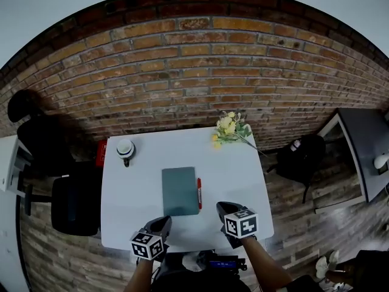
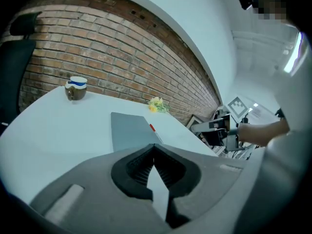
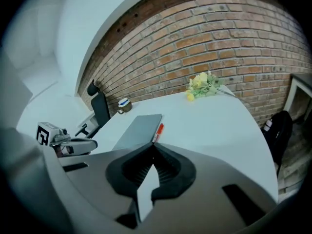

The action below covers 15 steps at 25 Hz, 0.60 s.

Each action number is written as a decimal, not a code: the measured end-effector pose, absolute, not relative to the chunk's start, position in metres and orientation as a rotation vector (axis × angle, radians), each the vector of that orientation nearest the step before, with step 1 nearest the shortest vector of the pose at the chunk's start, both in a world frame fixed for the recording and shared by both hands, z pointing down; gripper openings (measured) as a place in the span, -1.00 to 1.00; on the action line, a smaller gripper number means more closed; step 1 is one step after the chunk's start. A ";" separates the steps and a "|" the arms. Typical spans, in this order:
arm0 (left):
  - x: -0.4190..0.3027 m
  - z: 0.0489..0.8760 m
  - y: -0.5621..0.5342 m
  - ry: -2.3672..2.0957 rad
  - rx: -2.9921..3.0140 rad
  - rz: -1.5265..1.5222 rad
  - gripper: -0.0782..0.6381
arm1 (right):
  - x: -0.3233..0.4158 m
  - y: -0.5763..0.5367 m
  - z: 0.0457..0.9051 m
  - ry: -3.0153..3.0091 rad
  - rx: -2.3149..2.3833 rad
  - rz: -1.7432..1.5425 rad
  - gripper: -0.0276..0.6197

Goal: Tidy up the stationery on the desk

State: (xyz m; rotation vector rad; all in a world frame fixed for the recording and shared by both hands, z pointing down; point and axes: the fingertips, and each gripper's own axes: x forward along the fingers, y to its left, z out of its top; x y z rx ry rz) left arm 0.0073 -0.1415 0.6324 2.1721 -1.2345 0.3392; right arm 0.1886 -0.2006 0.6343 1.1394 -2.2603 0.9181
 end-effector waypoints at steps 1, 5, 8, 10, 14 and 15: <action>0.011 0.634 -0.135 -1.246 2.168 0.343 -0.75 | 0.191 -0.196 0.631 -2.281 1.132 0.888 -0.88; 0.025 0.642 -0.113 -1.195 2.183 0.389 -0.75 | 0.196 -0.175 0.616 -2.347 1.144 0.764 -0.89; 0.029 0.644 -0.103 -1.164 2.225 0.442 -0.75 | 0.201 -0.153 0.609 -2.360 1.180 0.702 -0.89; 0.029 0.638 -0.098 -1.145 2.268 0.447 -0.75 | 0.201 -0.138 0.606 -2.354 1.207 0.676 -0.89; 0.017 0.623 -0.083 -1.122 2.353 0.440 -0.75 | 0.186 -0.114 0.602 -2.348 1.247 0.649 -0.89; 0.010 0.620 -0.078 -1.131 2.370 0.439 -0.75 | 0.179 -0.109 0.601 -2.351 1.251 0.652 -0.89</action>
